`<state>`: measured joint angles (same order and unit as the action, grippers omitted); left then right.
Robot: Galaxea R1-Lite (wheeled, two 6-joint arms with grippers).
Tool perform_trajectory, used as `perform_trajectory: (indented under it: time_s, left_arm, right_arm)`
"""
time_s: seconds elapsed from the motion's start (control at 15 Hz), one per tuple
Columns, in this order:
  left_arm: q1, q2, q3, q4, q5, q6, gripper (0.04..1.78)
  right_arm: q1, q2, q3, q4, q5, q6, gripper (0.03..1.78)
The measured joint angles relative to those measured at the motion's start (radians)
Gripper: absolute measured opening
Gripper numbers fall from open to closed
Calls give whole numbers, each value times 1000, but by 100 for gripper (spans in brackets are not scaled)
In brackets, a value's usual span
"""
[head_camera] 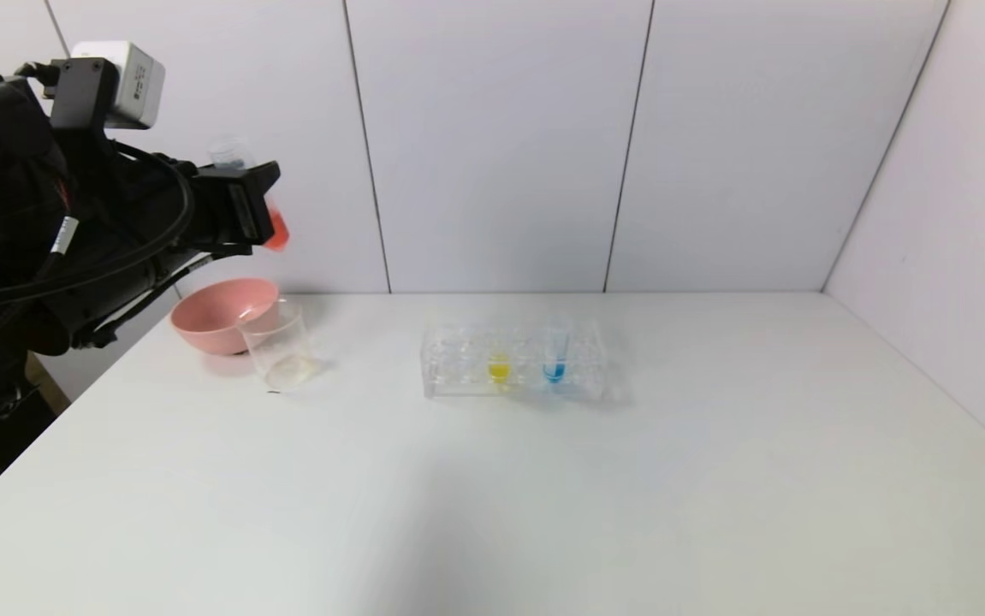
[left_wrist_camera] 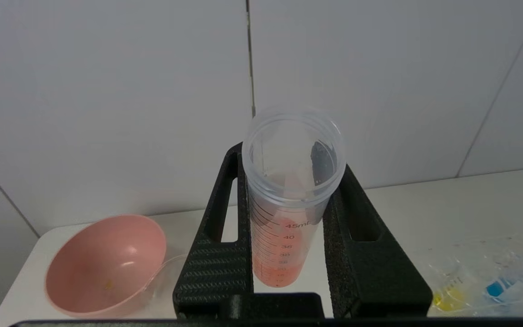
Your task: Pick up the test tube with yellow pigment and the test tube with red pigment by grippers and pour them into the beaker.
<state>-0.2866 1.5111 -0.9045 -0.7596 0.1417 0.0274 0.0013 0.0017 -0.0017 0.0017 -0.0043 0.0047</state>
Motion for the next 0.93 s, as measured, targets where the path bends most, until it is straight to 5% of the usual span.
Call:
perform_trajectory:
  time_s: [0.93]
  left_arm:
    - [345,47,0,32,-121,0,45]
  right_arm:
    - [0,0,0,0,0,0,170]
